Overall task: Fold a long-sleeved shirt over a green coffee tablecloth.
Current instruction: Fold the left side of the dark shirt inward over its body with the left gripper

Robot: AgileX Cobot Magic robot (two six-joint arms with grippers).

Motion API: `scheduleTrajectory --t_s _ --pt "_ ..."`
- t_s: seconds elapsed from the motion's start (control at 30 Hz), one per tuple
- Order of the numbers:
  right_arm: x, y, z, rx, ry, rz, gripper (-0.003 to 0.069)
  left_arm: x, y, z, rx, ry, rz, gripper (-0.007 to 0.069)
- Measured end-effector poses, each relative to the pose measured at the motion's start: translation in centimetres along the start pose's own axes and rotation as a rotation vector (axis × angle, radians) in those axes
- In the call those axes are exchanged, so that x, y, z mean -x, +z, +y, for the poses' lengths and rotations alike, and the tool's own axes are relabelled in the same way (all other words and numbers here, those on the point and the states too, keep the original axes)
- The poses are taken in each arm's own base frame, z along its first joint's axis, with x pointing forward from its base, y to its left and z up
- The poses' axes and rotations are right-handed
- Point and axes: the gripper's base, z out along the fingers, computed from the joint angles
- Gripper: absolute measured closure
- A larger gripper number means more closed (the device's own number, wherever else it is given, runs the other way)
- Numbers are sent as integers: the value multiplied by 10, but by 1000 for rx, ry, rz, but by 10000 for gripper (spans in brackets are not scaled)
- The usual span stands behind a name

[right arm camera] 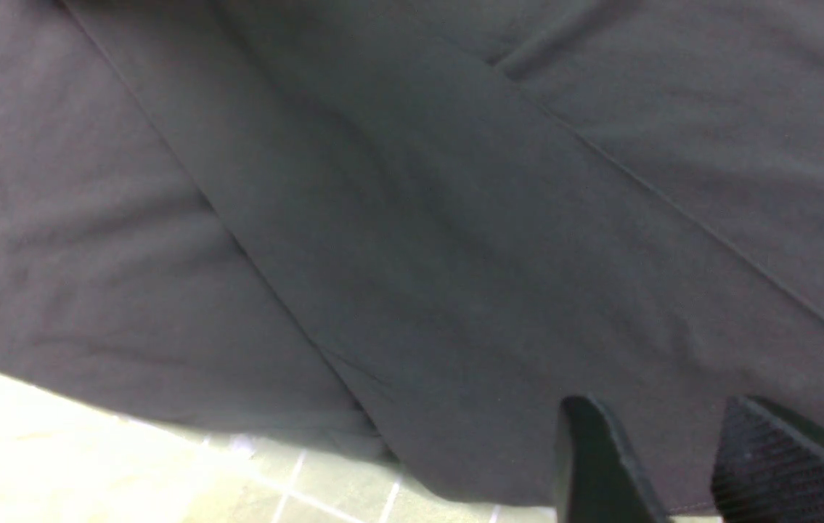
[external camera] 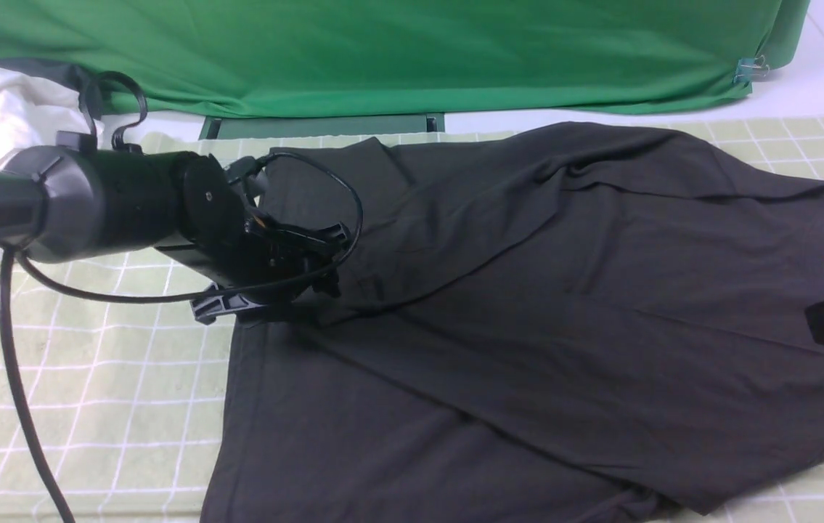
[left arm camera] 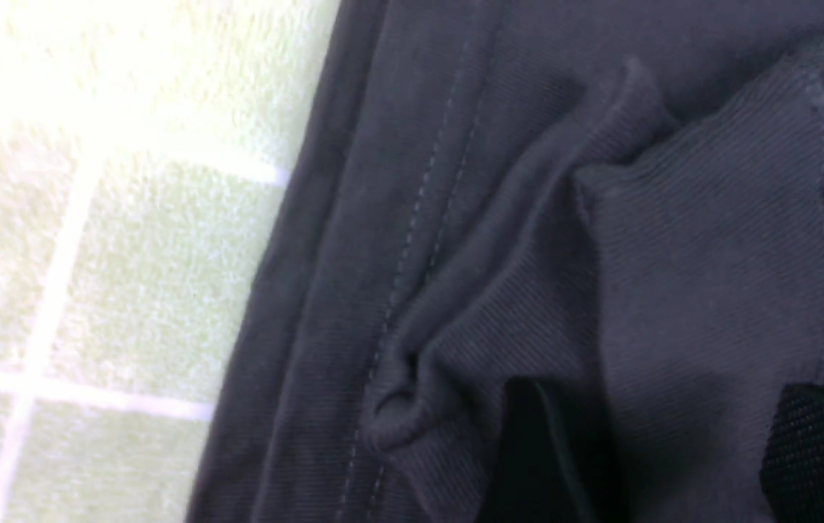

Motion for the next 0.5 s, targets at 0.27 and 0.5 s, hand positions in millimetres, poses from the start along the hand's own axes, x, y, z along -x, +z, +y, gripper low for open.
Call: scheduleTrajectory --t_s 0.27,0.5 --pt "0 0 0 -1 0 -3 414 3 5 -5 -53 -4 -20 263" --pt "0 0 0 -1 0 -4 414 4 8 -5 -61 -10 -40 321"
